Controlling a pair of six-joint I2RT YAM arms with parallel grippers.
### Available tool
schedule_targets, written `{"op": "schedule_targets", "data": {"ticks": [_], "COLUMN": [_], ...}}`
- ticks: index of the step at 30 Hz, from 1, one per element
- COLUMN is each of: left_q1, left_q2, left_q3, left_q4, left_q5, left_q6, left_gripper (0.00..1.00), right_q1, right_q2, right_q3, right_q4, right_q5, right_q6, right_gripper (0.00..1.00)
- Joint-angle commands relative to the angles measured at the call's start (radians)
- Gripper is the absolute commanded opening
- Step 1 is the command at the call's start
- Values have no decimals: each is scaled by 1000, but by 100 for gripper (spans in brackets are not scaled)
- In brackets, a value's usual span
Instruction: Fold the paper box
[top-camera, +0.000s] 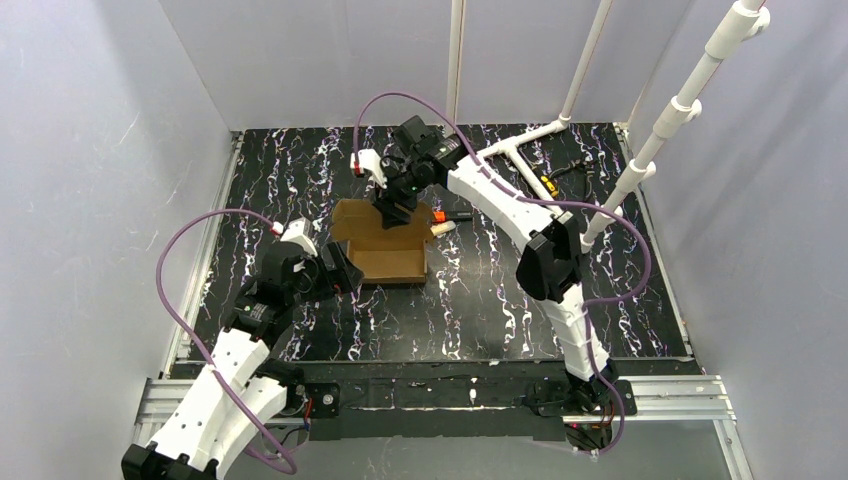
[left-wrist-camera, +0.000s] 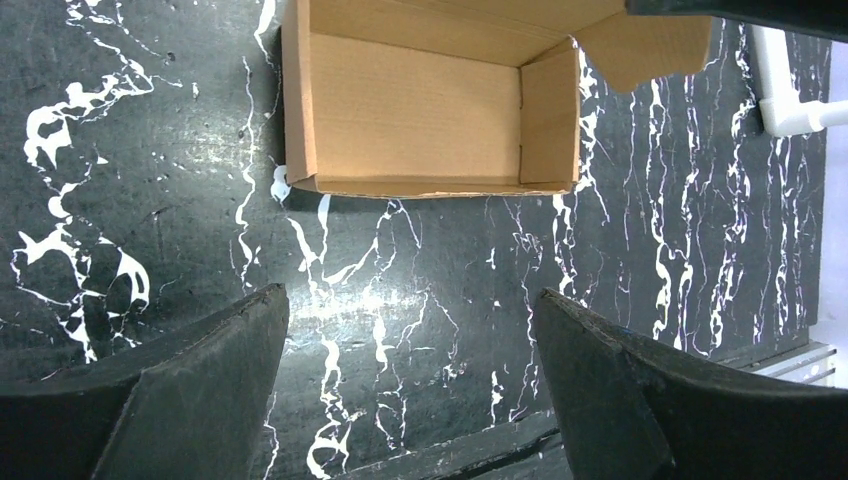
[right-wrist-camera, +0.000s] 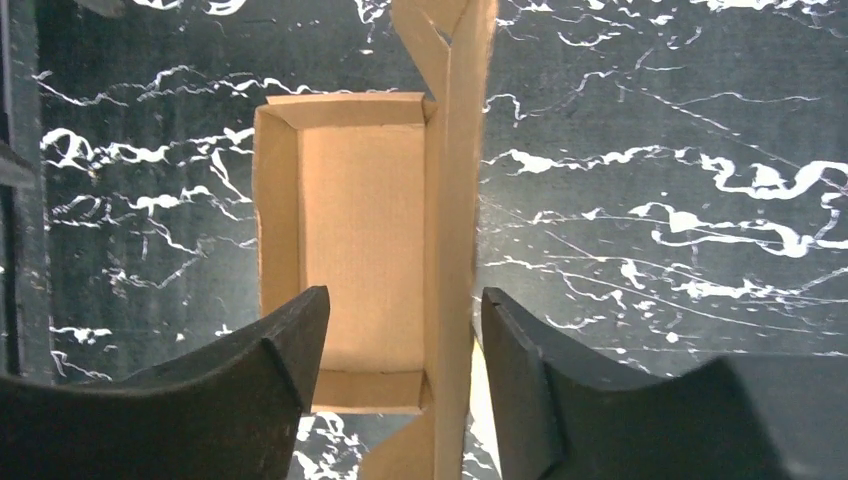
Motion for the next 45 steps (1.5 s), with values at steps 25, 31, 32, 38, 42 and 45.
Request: {"op": "schedule_targets", "data": {"ticks": [25,31,32,38,42,45], "left_q1": [3,3,4,4,4,4], "left_q2": [-12,27,33,70,73,62], "left_q3": [-78,-56,-54,-48,-46,-44], "left_q4": [149,159,161,189,189,183], "left_q5": [178,171,173,190,202,216], "left_q6": [-93,-69,-68,-64,-67,-71], "left_gripper": [98,98,98,98,98,98], "right_q1": [-390,-385,-385,-385,-385,-391], "right_q2": [-87,41,47,54,50,17], "right_q3": [-489,-357,-354,-382,-417,-472], "right_q4": [186,158,150,107,86,128], "right_q5": [-68,-52,-54,-87,-73,-30], "right_q6": [-532,-532,-540,-579,-584,-508], "right_gripper": [83,71,68,50,26,13]}}
